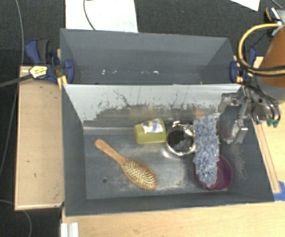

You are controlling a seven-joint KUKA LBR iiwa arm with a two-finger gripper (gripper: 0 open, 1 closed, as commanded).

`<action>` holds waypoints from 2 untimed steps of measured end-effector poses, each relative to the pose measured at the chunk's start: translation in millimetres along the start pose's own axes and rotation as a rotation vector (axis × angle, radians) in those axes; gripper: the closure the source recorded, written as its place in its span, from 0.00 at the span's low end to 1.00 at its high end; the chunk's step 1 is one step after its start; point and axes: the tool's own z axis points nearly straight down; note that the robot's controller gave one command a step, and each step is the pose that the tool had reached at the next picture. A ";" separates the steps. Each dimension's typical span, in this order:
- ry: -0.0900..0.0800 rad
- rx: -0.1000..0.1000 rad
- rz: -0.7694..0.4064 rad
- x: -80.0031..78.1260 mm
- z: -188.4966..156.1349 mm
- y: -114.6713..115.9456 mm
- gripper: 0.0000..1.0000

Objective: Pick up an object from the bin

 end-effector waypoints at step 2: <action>-0.008 0.003 -0.487 43.0 75.2 -2.2 0.00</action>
Offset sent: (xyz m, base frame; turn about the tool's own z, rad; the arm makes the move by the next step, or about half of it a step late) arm -0.0436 -0.0022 -0.0771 -0.4894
